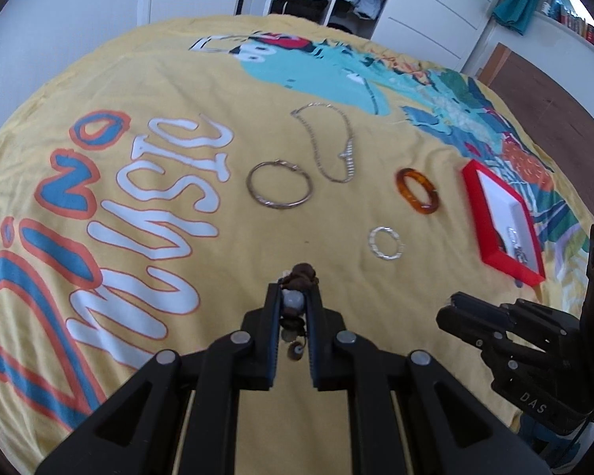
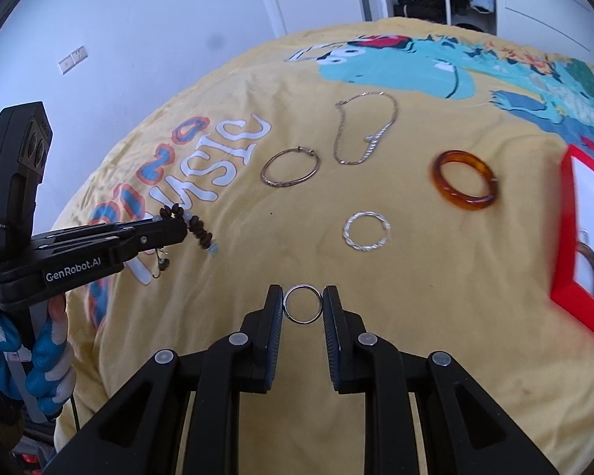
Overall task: Organize jewelry
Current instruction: 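Carry the beaded bracelet and silver ring into the red box and release both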
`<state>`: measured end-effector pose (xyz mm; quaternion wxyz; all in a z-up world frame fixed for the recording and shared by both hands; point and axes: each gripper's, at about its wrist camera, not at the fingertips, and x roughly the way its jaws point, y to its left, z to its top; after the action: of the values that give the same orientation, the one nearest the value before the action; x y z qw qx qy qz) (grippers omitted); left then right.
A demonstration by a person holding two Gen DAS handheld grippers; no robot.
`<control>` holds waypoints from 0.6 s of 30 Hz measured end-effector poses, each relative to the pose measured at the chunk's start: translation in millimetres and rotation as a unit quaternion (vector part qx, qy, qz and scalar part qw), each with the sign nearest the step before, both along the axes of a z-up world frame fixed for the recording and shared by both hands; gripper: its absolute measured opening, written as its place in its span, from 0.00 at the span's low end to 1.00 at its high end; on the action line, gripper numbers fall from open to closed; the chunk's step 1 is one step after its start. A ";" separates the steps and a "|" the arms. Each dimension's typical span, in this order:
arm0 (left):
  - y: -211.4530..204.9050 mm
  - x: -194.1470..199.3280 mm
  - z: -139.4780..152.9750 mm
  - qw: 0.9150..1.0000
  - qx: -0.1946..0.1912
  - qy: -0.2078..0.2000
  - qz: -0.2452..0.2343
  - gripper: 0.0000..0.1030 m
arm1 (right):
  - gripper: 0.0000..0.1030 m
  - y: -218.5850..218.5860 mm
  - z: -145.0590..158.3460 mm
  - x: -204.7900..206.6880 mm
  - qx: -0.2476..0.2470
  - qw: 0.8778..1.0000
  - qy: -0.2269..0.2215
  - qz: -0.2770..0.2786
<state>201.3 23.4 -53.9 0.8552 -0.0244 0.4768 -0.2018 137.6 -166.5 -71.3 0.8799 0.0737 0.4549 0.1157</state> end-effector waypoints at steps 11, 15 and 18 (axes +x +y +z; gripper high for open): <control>-44.8 -45.5 50.1 0.999 -0.009 -0.035 -0.039 0.11 | 0.19 -42.1 36.6 -58.4 0.001 0.999 -0.038 -0.040; -76.9 -60.2 62.8 0.997 -0.010 -0.041 -0.064 0.11 | 0.19 -70.4 43.2 -81.3 0.003 0.997 -0.045 -0.061; -107.6 -68.9 68.8 0.995 -0.011 -0.042 -0.087 0.11 | 0.20 -98.6 44.6 -95.5 0.001 0.996 -0.046 -0.082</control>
<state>132.4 -84.2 14.8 0.8535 0.0168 0.4383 -0.2814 42.1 -265.1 -26.7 0.9065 0.1060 0.4059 0.0464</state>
